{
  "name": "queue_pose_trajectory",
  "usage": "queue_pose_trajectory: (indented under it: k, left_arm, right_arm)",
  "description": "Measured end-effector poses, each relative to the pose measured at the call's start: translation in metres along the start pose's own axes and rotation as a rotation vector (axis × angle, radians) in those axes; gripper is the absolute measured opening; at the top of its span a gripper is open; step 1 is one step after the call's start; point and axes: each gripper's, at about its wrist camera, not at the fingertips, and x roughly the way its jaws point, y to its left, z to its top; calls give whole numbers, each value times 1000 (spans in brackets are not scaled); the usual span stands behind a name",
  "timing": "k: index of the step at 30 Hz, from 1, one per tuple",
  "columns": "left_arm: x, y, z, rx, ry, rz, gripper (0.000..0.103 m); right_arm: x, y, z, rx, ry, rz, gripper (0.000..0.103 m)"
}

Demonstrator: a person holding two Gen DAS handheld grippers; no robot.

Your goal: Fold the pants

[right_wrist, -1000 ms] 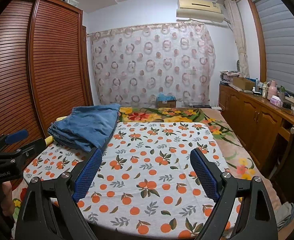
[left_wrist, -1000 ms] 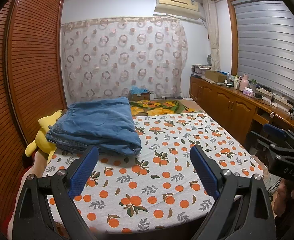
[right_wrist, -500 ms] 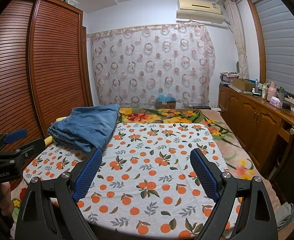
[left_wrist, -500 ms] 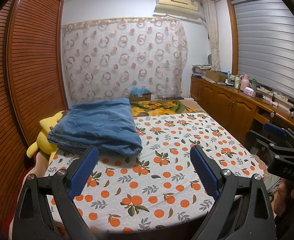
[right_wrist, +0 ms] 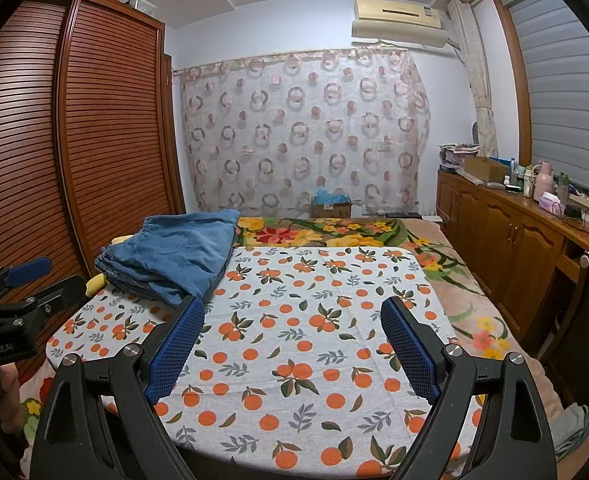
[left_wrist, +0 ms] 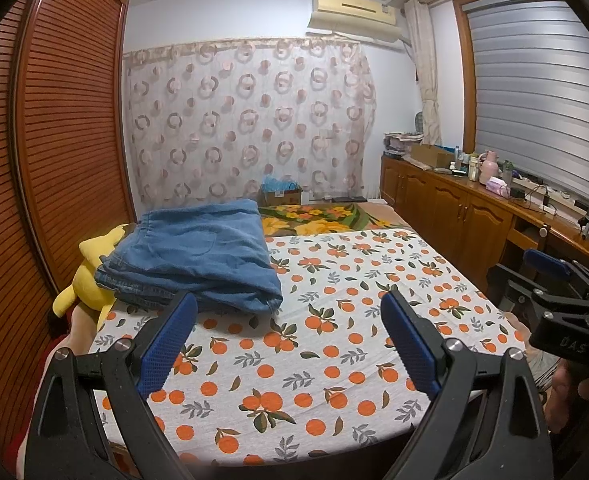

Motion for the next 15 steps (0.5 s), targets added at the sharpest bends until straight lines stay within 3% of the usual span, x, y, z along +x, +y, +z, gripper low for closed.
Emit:
queue_pose_trajectory:
  k: [15]
  left_arm:
    - [0, -1, -1, 0, -1, 1, 94]
  right_arm:
    - [-1, -1, -1, 1, -3, 0, 91]
